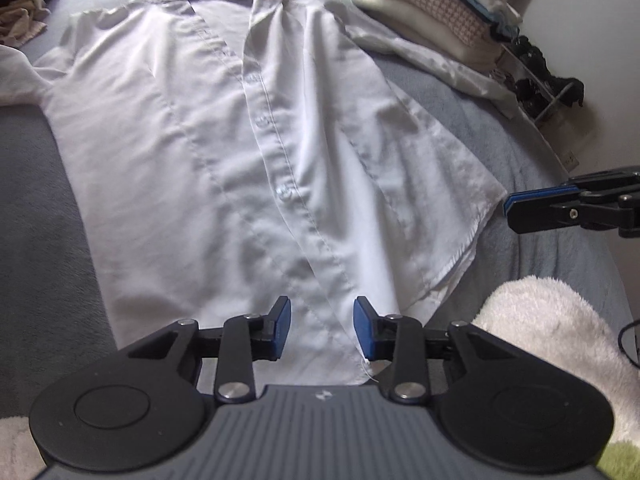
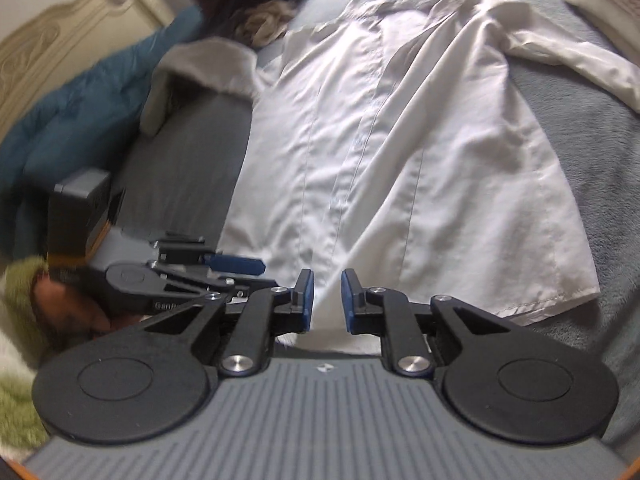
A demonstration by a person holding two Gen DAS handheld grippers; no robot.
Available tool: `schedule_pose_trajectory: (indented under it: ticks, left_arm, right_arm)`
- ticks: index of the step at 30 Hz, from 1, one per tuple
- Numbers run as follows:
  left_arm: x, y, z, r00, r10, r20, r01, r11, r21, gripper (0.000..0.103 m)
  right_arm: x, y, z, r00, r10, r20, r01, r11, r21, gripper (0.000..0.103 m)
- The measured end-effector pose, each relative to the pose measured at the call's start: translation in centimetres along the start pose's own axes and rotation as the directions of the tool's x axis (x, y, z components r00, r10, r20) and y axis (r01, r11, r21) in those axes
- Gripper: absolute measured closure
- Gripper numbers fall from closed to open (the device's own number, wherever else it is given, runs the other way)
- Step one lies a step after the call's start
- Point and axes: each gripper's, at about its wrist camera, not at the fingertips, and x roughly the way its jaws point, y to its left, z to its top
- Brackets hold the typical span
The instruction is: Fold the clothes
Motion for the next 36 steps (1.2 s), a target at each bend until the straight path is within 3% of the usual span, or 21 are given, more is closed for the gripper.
schedule_pose_trajectory:
  ticks: [7, 12, 20, 28, 32, 36]
  left_arm:
    - [-1.8, 1.0, 0.3, 0.998, 0.011, 0.062, -0.009, 0.999, -0.03, 0.058]
    - [-1.9, 2.1, 1.0, 0.996, 0.029, 0.086, -0.024, 0.997, -0.067, 0.057]
    - [-1.6, 4.5, 4.7, 0.986, 0.083, 0.146, -0.07, 0.993, -0.092, 0.056]
    - [-1.0, 9.6, 12.3, 0.975, 0.115, 0.19, -0.1, 0.991, -0.089, 0.056]
    - [0.1, 12.4, 17.9, 0.951, 0.161, 0.262, -0.14, 0.985, -0.097, 0.053]
    - [3.2, 14.6, 23.5, 0.926, 0.236, 0.294, -0.216, 0.971, -0.101, 0.053]
  right_arm:
    - [-0.8, 1.6, 0.9, 0.997, -0.016, 0.08, 0.013, 0.999, 0.035, 0.086]
    - [-0.6, 2.2, 1.6, 0.994, -0.028, 0.106, 0.024, 0.999, 0.038, 0.085]
    - [-0.3, 2.6, 4.9, 0.976, -0.073, 0.206, 0.071, 0.997, 0.019, 0.084]
    - [-0.5, 0.6, 9.3, 0.954, -0.009, 0.299, 0.001, 1.0, 0.027, 0.078]
    - [1.0, -1.9, 12.4, 0.937, 0.022, 0.35, -0.06, 0.993, 0.098, 0.074]
    - [5.1, -6.7, 17.0, 0.927, 0.003, 0.375, -0.09, 0.973, 0.212, 0.074]
